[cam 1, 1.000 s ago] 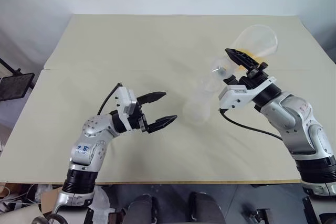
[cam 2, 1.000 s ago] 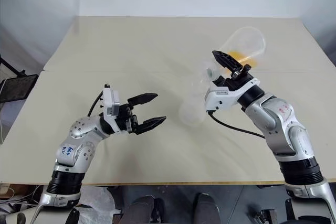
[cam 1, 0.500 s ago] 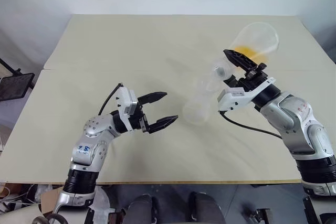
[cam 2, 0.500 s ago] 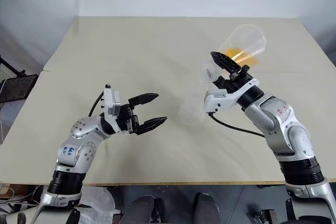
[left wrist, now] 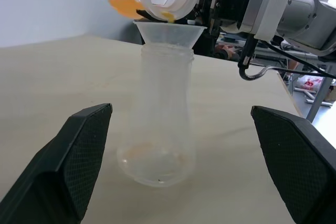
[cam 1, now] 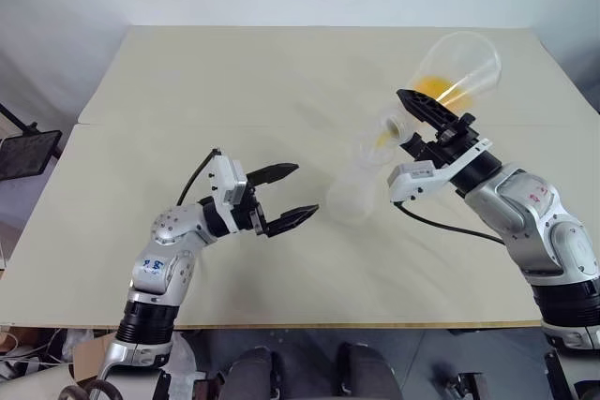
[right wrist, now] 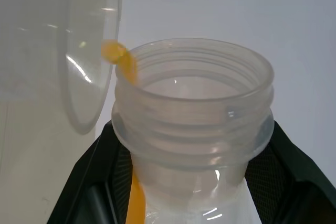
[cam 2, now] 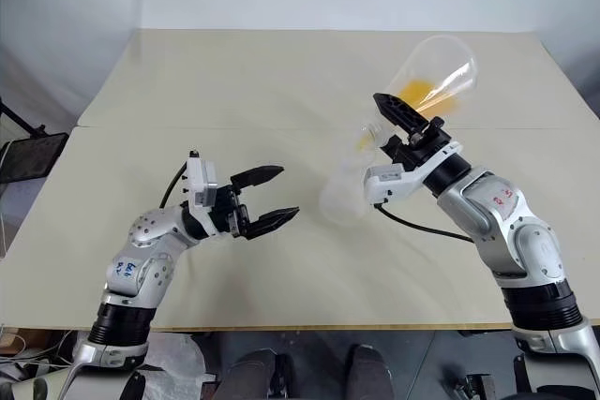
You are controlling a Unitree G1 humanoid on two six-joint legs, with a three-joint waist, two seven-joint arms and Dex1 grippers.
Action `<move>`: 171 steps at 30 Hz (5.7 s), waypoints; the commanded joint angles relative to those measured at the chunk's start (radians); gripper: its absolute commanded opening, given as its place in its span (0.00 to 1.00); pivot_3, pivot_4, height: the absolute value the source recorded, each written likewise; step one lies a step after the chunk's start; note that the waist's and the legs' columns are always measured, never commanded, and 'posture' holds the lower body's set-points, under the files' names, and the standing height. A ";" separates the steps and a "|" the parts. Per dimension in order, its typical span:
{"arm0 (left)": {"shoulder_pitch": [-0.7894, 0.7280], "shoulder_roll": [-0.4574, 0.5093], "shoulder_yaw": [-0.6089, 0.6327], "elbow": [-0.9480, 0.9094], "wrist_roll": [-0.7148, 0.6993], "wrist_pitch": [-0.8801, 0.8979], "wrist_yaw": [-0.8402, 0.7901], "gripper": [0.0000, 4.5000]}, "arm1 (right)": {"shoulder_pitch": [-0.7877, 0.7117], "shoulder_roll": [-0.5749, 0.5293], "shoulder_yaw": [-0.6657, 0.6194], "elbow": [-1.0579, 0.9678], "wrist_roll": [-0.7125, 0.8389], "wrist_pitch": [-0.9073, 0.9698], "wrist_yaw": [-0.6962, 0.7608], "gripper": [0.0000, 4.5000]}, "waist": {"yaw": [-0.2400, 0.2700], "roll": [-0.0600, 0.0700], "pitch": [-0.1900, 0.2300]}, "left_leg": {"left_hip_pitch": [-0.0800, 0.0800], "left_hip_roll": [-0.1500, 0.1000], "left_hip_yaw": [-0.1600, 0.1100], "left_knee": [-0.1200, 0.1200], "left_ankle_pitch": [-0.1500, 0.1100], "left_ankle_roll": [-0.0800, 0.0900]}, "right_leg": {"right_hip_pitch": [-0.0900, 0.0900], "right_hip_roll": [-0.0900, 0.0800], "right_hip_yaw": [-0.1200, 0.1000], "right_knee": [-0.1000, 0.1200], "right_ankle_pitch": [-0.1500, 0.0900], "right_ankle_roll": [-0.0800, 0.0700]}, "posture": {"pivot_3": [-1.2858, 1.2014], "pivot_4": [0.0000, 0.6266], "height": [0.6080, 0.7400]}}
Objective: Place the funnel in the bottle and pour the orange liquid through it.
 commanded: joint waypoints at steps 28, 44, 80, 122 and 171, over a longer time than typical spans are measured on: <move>-0.020 -0.050 -0.008 0.010 0.004 -0.051 0.011 1.00 | -0.023 -0.072 -0.031 -0.033 -0.047 -0.035 -0.082 0.54 | 0.000 0.000 0.000 | 0.000 0.000 0.000 0.000 0.000 0.000 | 0.000 0.000 0.000 0.000 0.000 0.000 | 0.52 0.24 1.00; -0.020 -0.071 -0.015 0.021 0.008 -0.073 0.014 1.00 | -0.037 -0.087 -0.036 -0.036 -0.056 -0.044 -0.095 0.54 | 0.000 0.000 0.000 | 0.000 0.000 0.000 0.000 0.000 0.000 | 0.000 0.000 0.000 -0.001 0.000 0.000 | 0.52 0.24 1.00; -0.007 -0.037 -0.002 -0.075 -0.001 -0.054 0.033 1.00 | -0.056 -0.103 -0.031 -0.026 -0.072 -0.048 -0.106 0.54 | 0.000 0.000 0.000 | 0.000 0.000 0.000 0.000 0.000 0.000 | 0.000 0.000 0.000 -0.001 0.000 0.000 | 0.52 0.24 1.00; -0.015 -0.026 -0.002 -0.074 0.001 -0.057 0.041 1.00 | -0.048 -0.099 -0.013 0.012 -0.115 -0.055 -0.150 0.54 | 0.000 0.000 0.000 | 0.000 0.000 0.000 0.000 0.000 0.000 | 0.000 0.000 0.000 -0.001 0.000 0.000 | 0.52 0.24 1.00; -0.046 -0.006 0.003 -0.027 -0.006 -0.047 0.008 1.00 | 0.202 0.195 -0.534 -0.312 1.199 0.702 0.141 0.54 | 0.006 0.000 0.000 | -0.001 0.000 -0.004 0.000 0.000 0.000 | 0.002 0.000 -0.004 -0.001 0.000 0.000 | 0.52 0.24 1.00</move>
